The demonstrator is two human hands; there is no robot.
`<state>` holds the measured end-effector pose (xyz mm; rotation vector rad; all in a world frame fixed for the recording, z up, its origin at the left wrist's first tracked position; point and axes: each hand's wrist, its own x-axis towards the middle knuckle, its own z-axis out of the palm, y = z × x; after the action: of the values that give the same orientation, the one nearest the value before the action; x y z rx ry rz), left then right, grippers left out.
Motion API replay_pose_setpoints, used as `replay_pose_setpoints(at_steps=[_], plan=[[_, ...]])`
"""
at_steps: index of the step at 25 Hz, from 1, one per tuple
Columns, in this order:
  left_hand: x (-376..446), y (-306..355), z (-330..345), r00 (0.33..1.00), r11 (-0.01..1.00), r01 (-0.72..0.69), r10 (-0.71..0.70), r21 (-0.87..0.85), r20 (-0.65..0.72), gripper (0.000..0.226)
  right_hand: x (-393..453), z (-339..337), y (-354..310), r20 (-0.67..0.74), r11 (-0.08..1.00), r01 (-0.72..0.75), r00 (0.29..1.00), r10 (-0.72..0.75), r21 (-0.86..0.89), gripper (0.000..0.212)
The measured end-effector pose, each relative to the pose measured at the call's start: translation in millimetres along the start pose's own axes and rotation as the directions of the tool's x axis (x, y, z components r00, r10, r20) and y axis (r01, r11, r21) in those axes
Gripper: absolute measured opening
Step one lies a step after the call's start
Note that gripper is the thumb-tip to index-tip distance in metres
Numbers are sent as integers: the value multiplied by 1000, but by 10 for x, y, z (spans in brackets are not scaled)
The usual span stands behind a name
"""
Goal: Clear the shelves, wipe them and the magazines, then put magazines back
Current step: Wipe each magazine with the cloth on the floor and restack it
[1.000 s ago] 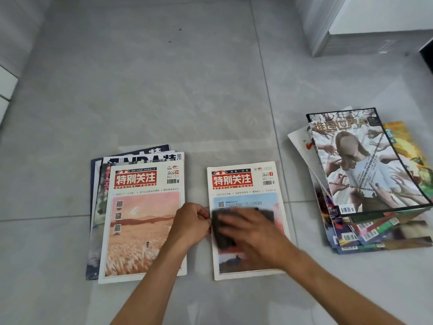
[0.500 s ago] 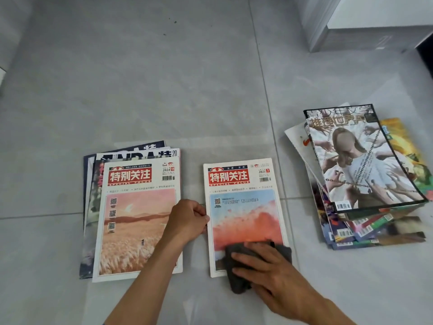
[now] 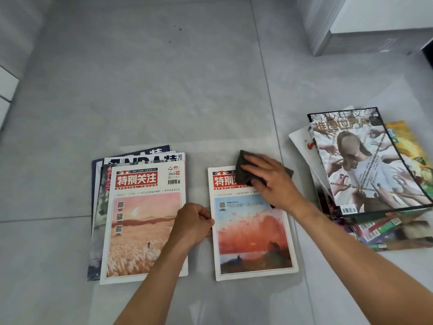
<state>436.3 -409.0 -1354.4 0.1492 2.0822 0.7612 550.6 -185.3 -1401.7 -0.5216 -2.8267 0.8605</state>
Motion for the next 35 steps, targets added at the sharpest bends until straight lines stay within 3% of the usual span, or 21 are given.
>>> replay_pose_setpoints(at_steps=[6,11,13,17,19,21,23,25,26,28,30,32,34,35], plan=[[7,-27,-4,1000,999,-11,11,34,2,15,-1599,149,-448,36,994,89,996,-88,-55,51],[-139,-4,84,994,987,-63,76,150,-81,11,-1939,305,-727,115,922,12,993,35,-386,69],[-283,-4,145,996,990,-67,73,123,-47,27,-1727,269,-782,113,900,-17,991,74,-436,67],[-519,-66,251,988,993,-110,104,46,116,86,-1260,66,-659,44,860,-154,979,200,-487,78],[-587,-76,296,985,990,-140,140,1,103,95,-1140,44,-579,12,859,-176,978,206,-481,78],[-650,-16,320,983,956,-181,170,-233,-67,75,-1104,63,-567,-37,877,-232,970,239,-420,80],[-692,56,365,961,803,-239,114,-545,-254,46,-1105,93,-607,-89,894,-326,945,314,-308,81],[-753,56,483,974,621,-198,39,-758,-222,36,-1138,141,-706,-93,898,-376,927,364,-231,75],[-774,16,581,983,602,-157,19,-783,-182,32,-1145,155,-759,-98,897,-380,925,367,-226,69],[-747,-95,776,980,712,-112,-36,-693,-196,14,-1101,108,-814,-76,905,-357,934,349,-233,55],[-691,-121,834,959,835,-153,-5,-529,-285,13,-993,15,-766,-19,924,-348,937,349,-160,46],[-658,-60,753,934,864,-275,136,-421,-330,14,-848,-162,-781,26,879,-442,895,445,178,46],[-672,46,613,886,844,-418,296,-336,-356,17,-697,-399,-935,-151,741,-397,821,550,541,49],[-691,96,545,845,821,-500,393,-274,-363,18,-640,-494,-1078,-245,757,-298,823,512,582,47]])
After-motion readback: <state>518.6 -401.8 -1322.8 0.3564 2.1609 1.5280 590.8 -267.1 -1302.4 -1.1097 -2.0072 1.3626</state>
